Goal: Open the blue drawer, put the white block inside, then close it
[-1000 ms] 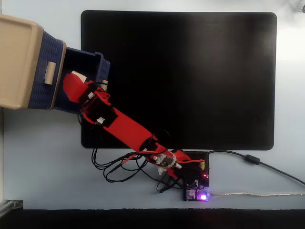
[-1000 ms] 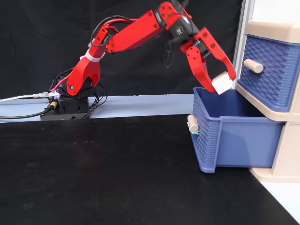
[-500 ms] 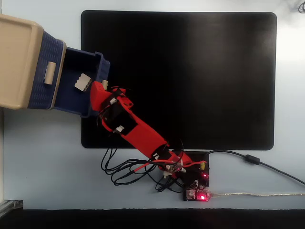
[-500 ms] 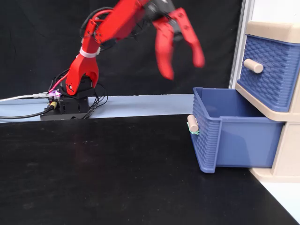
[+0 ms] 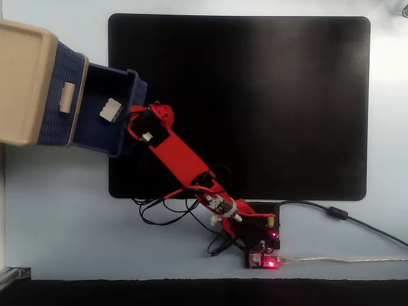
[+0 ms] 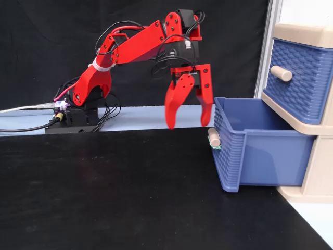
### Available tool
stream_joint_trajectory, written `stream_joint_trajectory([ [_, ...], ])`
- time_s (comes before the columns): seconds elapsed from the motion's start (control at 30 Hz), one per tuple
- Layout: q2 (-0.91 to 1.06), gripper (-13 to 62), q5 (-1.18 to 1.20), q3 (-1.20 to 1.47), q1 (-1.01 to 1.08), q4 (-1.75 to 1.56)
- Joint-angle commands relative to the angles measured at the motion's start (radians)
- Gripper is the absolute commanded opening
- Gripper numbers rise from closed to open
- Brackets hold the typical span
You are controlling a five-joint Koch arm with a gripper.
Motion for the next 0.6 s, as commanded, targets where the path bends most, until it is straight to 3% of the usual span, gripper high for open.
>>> stream_joint_trajectory([
  [0.0,0.021,33.8,0.087,-0.014,-0.015,-0.040],
  [0.57,-0.101,33.7,0.339,-0.025,-0.209,-0.756],
])
